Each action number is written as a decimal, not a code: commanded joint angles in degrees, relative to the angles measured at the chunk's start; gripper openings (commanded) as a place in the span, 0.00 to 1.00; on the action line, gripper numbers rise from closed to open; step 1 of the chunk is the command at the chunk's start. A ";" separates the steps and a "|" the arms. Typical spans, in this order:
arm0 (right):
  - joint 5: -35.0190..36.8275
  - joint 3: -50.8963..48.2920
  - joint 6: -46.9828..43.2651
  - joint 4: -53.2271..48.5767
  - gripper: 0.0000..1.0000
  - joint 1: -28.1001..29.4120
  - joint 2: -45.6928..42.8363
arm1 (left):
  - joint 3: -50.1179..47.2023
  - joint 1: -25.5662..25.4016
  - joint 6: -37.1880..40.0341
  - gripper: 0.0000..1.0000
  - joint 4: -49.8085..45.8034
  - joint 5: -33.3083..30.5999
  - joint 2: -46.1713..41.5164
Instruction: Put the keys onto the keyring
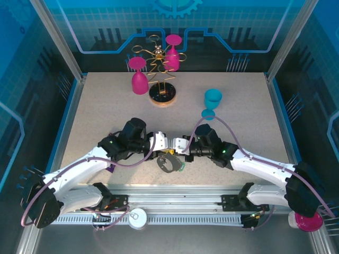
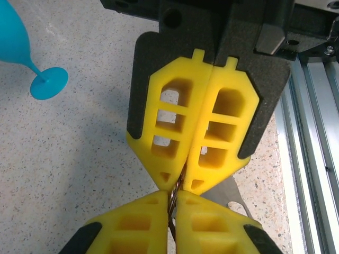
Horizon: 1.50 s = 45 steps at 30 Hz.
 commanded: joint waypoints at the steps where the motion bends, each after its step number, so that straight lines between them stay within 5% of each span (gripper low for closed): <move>1: -3.51 -0.58 -0.15 7.64 0.00 1.36 -0.62 | -1.82 0.40 1.76 0.05 0.86 0.55 1.30; 7: -0.69 -2.85 1.78 10.03 0.01 1.36 -1.04 | -4.28 0.39 1.72 0.00 3.18 0.19 -0.82; 10: 3.70 -4.82 3.87 10.19 0.21 1.14 -1.49 | -8.00 0.38 0.49 0.00 8.60 -0.24 -3.56; 15: 7.28 -8.40 5.51 10.13 0.27 1.08 -1.96 | -13.00 0.43 -1.56 0.00 15.95 0.00 -7.60; 32: 0.41 -8.77 5.45 16.90 0.44 1.35 1.44 | -15.88 0.39 -2.54 0.00 17.74 2.86 -8.44; 45: 5.58 -8.63 -4.57 7.68 0.14 3.62 -0.98 | -15.80 0.38 -2.82 0.00 17.75 1.04 -8.22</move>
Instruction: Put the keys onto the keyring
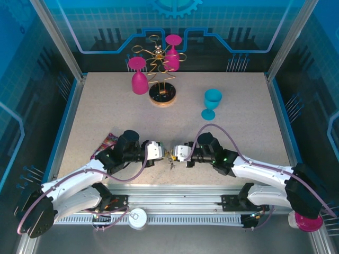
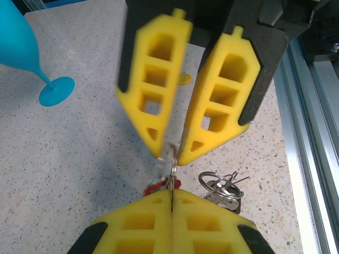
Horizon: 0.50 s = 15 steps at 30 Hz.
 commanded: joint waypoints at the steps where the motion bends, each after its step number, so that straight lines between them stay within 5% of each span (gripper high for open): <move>1: 1.53 -0.06 -2.66 -2.06 0.12 1.42 1.39 | -0.43 0.43 -0.89 0.00 1.49 0.56 -0.55; 6: 4.61 -0.10 -2.65 -1.72 0.11 2.16 3.34 | -0.71 0.38 -1.54 0.00 2.03 0.28 -0.46; 15: 1.09 -1.20 3.83 6.61 0.33 0.49 1.52 | -1.04 0.40 -1.87 0.00 2.68 0.77 -0.57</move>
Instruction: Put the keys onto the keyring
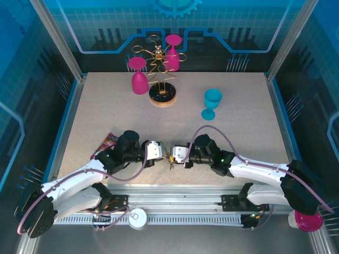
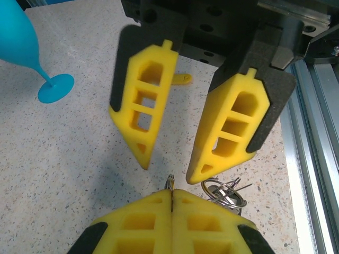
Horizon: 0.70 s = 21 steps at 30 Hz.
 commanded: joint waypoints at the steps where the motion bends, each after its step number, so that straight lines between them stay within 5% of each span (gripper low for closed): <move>1: -2.60 -0.50 2.81 3.71 0.33 -0.49 -0.53 | -0.87 0.41 -0.50 0.00 2.41 0.99 -0.53; 8: -5.09 -0.05 4.33 6.38 0.26 -0.50 2.10 | -0.91 0.44 -0.85 0.00 2.80 1.09 -0.60; 17: -6.28 1.40 3.98 5.31 0.00 -0.58 3.24 | -0.82 0.39 -1.20 0.00 1.24 -0.82 -1.47; 21: -7.07 2.75 3.30 2.15 0.00 -0.51 2.42 | 0.38 0.44 0.66 0.15 -3.32 -3.41 -1.52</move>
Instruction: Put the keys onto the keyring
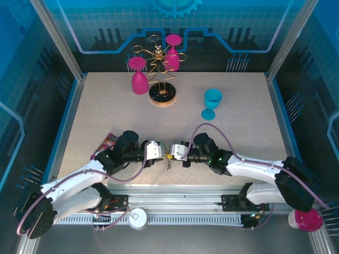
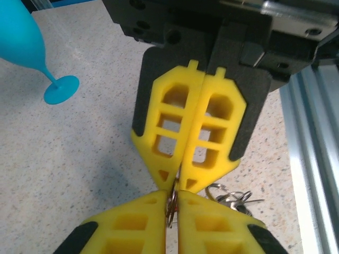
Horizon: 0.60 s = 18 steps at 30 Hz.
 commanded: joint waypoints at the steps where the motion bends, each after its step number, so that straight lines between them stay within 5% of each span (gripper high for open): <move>1: -2.62 2.51 -0.87 -2.25 0.00 -0.03 -0.83 | 0.94 0.40 1.11 0.17 -3.63 -2.64 -0.70; 18: 1.09 6.98 -3.82 -8.84 0.00 2.26 0.52 | 3.81 0.43 1.29 0.23 -5.60 -2.59 -0.09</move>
